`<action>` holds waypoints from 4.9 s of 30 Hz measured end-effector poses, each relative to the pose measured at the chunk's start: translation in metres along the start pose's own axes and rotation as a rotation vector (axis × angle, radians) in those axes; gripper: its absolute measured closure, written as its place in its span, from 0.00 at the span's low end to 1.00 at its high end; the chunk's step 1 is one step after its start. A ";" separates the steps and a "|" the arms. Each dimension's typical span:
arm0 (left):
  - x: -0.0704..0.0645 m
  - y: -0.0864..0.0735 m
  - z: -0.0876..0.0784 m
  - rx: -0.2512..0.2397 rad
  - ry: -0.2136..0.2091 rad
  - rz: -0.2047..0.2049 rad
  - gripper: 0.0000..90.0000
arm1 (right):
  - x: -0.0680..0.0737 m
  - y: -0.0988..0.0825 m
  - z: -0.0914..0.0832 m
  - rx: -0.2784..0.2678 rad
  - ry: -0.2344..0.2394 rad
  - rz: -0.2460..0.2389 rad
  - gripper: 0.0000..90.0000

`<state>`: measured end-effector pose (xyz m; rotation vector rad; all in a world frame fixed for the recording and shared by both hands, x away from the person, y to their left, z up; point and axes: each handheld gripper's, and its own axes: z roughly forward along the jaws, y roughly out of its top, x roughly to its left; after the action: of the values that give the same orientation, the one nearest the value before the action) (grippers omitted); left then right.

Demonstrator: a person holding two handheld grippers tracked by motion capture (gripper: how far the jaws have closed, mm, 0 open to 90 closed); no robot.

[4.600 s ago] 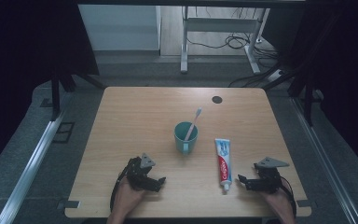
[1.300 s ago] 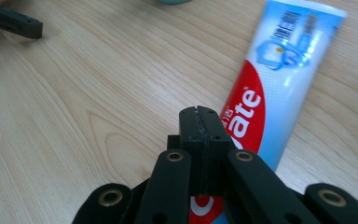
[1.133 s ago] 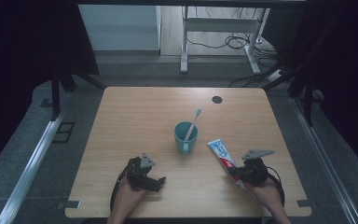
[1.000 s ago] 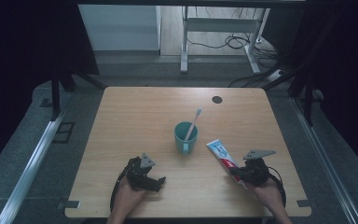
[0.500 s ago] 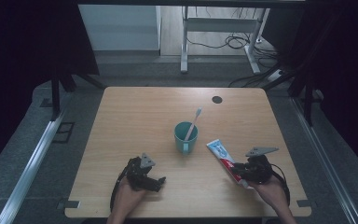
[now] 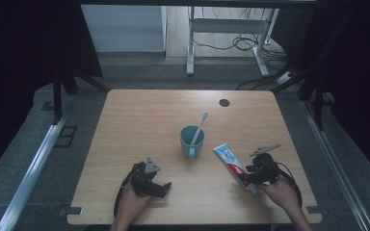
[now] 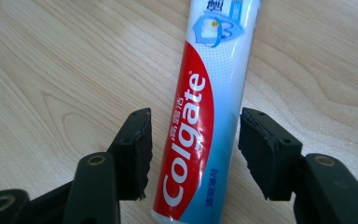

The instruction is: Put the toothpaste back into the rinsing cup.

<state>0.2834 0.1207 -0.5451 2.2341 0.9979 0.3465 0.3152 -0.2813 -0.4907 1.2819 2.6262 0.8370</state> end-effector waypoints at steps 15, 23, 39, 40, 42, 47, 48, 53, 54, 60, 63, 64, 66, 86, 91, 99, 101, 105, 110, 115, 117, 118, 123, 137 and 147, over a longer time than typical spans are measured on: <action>0.000 0.000 0.000 0.003 0.000 0.000 0.00 | 0.003 0.025 0.018 0.204 -0.044 -0.021 0.44; 0.000 0.000 0.000 0.003 0.000 0.000 0.00 | 0.003 0.040 0.026 0.329 -0.071 -0.029 0.45; 0.000 0.000 0.000 0.003 0.000 0.000 0.00 | 0.005 0.060 0.047 0.481 -0.109 -0.014 0.47; 0.000 0.000 0.000 0.003 0.000 0.000 0.00 | 0.005 0.061 0.048 0.489 -0.111 -0.005 0.47; 0.000 0.000 0.000 0.003 0.000 0.000 0.00 | 0.006 0.063 0.050 0.502 -0.111 -0.002 0.51; 0.000 0.000 0.000 0.003 0.000 0.000 0.00 | 0.007 0.066 0.052 0.518 -0.129 0.014 0.58; 0.000 0.000 0.000 0.003 0.000 0.000 0.00 | 0.006 0.066 0.051 0.520 -0.128 0.015 0.59; 0.000 0.000 0.000 0.003 0.000 0.000 0.00 | 0.003 0.066 0.046 0.504 -0.105 0.029 0.72; 0.000 0.000 0.000 0.003 0.000 0.000 0.00 | 0.003 0.067 0.045 0.503 -0.104 0.030 0.73; 0.000 0.000 0.000 0.003 -0.001 -0.001 0.00 | 0.001 0.066 0.042 0.491 -0.088 0.025 0.77; 0.000 0.000 0.000 0.003 0.000 0.000 0.00 | 0.000 0.066 0.041 0.490 -0.083 0.025 0.78; 0.000 0.000 0.000 0.003 0.000 -0.001 0.00 | 0.000 0.066 0.040 0.489 -0.081 0.026 0.78; 0.000 0.000 0.000 0.004 0.001 0.000 0.00 | 0.000 0.065 0.040 0.482 -0.080 0.018 0.78; 0.000 0.000 0.000 0.003 0.000 0.000 0.00 | -0.001 0.064 0.018 0.364 -0.091 -0.012 0.78; 0.000 0.000 0.000 0.003 0.000 0.000 0.00 | -0.001 0.063 0.013 0.316 -0.081 -0.012 0.78; 0.000 0.000 0.000 0.003 0.000 0.000 0.00 | 0.002 0.062 0.006 0.246 -0.064 -0.041 0.79; 0.000 0.000 0.000 0.003 0.000 0.000 0.00 | 0.003 0.062 0.004 0.228 -0.056 -0.039 0.79; 0.000 0.000 0.000 0.003 -0.001 0.000 0.00 | 0.004 0.061 0.000 0.181 -0.041 -0.038 0.79; 0.000 0.000 0.000 0.003 0.000 0.000 0.00 | 0.004 0.060 -0.005 0.119 -0.023 -0.037 0.79; 0.000 0.000 0.000 0.003 0.000 0.000 0.00 | 0.004 0.058 -0.008 0.064 -0.010 -0.042 0.79; 0.000 0.000 0.000 0.003 0.000 0.000 0.00 | 0.004 0.058 -0.008 0.041 -0.006 -0.043 0.79; 0.000 0.000 0.000 0.003 0.000 0.000 0.00 | 0.004 0.057 -0.008 0.030 -0.004 -0.042 0.79; 0.000 0.000 0.000 0.003 0.000 0.000 0.00 | 0.004 0.055 -0.010 -0.022 0.001 -0.043 0.79; 0.000 0.000 0.000 0.000 0.000 0.000 0.00 | 0.006 0.050 -0.018 -0.192 0.037 -0.051 0.79; 0.000 0.000 0.000 -0.001 0.003 0.002 0.00 | 0.010 0.052 -0.025 -0.285 0.040 -0.061 0.79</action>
<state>0.2837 0.1207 -0.5450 2.2346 0.9962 0.3511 0.3371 -0.2596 -0.4411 1.1156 2.4466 1.1849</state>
